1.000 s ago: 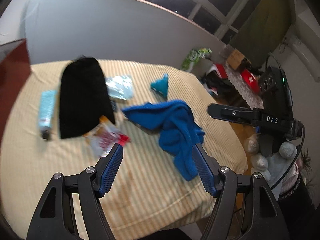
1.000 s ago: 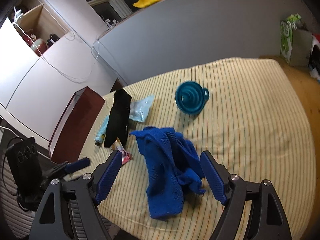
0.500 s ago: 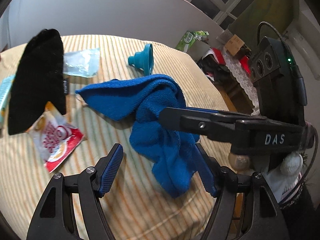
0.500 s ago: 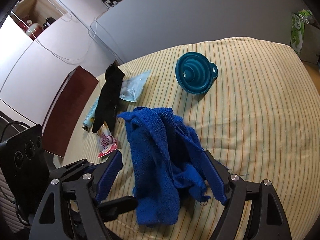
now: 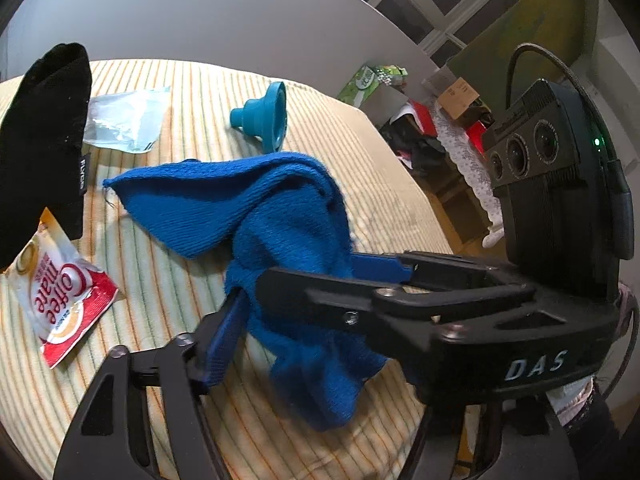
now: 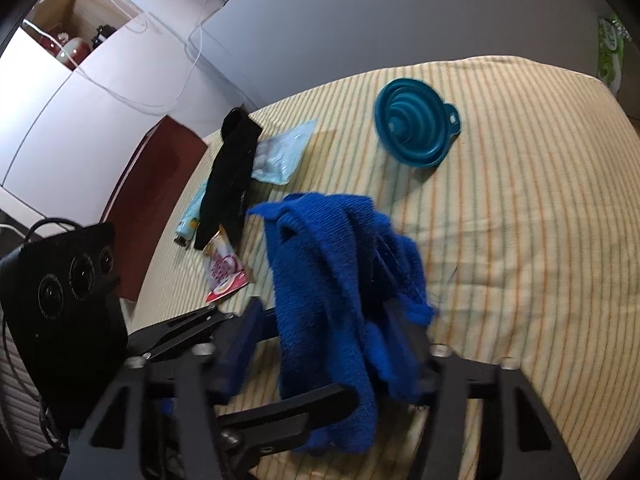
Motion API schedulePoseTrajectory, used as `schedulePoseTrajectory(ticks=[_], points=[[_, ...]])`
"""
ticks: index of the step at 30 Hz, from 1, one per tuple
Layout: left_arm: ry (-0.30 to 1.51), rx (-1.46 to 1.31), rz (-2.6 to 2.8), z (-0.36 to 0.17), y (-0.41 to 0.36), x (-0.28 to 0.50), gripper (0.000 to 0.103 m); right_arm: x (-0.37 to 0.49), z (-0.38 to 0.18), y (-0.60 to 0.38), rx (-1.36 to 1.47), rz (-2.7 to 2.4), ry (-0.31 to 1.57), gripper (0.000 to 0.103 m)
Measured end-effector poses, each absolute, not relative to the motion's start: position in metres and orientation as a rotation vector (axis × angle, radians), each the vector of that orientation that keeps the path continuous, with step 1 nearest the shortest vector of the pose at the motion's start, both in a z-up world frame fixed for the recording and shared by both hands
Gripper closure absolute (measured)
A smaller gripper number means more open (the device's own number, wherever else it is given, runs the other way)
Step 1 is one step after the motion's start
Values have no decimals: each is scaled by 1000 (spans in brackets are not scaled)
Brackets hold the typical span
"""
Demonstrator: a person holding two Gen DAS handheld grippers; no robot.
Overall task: Organize soft objects
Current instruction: 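Close the right gripper on the blue towel and lift it, then carry the towel into the shoebox and open the right gripper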
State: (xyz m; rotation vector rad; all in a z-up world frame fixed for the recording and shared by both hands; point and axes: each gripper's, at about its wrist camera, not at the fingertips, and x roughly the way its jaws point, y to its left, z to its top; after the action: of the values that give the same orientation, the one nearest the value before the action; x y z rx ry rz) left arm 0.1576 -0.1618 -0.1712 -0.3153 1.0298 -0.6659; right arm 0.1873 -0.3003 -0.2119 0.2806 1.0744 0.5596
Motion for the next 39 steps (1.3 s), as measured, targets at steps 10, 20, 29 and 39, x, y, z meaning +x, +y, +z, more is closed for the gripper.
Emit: schedulePoseTrajectory(ticks=[10,20,29,39], points=[[971,-297,-712,-155,-163,149,65,177,-198,-301,316,571,1051,75],[905,-288,-730,-135,-146,135,74,156,-166,-288,241,587,986,88],[797,-310,-721,-97,-116,125,79,140,-123,-267,215,632,895,90],[649,-324,-663,-46,-64,110,79,129,-63,-224,161,735,789,91]])
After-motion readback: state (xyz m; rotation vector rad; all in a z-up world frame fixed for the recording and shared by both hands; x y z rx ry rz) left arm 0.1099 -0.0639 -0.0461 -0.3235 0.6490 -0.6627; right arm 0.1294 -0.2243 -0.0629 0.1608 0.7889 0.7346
